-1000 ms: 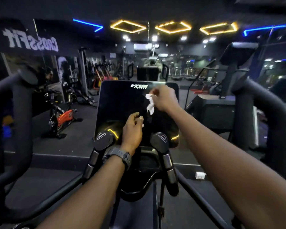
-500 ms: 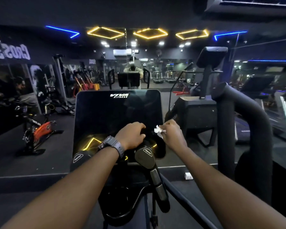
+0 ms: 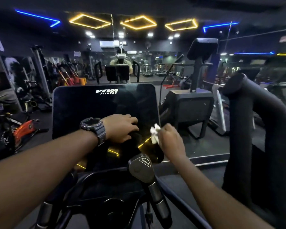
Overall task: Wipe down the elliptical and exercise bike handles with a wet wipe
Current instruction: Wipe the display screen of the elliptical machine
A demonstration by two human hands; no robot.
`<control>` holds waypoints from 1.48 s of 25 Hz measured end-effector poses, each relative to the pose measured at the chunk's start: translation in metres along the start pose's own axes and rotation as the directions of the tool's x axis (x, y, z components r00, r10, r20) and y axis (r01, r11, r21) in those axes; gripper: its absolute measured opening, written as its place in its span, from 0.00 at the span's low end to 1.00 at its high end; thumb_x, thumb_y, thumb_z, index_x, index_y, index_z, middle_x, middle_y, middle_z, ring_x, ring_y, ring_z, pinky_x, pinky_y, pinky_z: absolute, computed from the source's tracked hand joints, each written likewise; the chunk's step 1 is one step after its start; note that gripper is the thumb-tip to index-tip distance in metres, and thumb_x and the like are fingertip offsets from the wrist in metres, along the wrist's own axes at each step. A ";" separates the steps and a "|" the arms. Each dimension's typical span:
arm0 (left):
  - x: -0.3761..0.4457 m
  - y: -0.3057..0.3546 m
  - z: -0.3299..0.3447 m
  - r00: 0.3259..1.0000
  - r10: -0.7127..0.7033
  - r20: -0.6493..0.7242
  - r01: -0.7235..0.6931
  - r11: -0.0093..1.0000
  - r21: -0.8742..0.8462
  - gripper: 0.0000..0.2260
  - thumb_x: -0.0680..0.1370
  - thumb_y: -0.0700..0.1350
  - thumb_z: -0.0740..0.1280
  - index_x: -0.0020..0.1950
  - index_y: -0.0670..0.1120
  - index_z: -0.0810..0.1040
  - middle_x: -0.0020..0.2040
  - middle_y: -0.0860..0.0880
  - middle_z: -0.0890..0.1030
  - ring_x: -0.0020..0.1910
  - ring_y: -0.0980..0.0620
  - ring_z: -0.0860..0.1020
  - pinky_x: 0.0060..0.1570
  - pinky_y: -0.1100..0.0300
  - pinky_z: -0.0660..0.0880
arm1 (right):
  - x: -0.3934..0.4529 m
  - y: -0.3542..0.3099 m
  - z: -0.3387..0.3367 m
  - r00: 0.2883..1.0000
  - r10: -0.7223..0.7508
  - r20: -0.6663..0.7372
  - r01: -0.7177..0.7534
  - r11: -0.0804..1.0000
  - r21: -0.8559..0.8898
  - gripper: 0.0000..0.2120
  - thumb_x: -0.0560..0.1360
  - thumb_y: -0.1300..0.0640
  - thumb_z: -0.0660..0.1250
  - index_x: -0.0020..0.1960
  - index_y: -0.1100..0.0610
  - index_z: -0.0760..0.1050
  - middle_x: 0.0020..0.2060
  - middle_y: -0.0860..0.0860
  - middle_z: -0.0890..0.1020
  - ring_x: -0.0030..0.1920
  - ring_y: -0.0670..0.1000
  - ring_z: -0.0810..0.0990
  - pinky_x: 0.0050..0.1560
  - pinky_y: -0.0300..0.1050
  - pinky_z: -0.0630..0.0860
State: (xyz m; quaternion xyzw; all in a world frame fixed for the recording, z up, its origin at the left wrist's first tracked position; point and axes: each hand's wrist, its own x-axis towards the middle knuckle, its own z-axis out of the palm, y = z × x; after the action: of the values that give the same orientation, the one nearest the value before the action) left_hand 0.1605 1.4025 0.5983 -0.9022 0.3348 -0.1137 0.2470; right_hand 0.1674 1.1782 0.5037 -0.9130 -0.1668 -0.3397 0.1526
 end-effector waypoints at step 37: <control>0.024 -0.004 0.024 0.870 -0.389 -0.302 0.373 0.921 -0.112 0.28 0.78 0.61 0.58 0.75 0.49 0.67 0.74 0.49 0.67 0.70 0.47 0.66 0.67 0.48 0.66 | 0.086 -0.021 0.025 0.997 -0.033 -0.067 0.036 0.998 0.044 0.28 0.83 0.59 0.53 0.79 0.64 0.47 0.79 0.59 0.51 0.80 0.56 0.47 0.77 0.54 0.54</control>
State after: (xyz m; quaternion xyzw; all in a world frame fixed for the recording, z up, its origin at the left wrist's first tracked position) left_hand 0.1895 1.3985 0.5805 -0.9260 0.1883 -0.2957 0.1400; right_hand 0.2347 1.2238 0.5464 -0.8946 -0.1849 -0.3683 0.1727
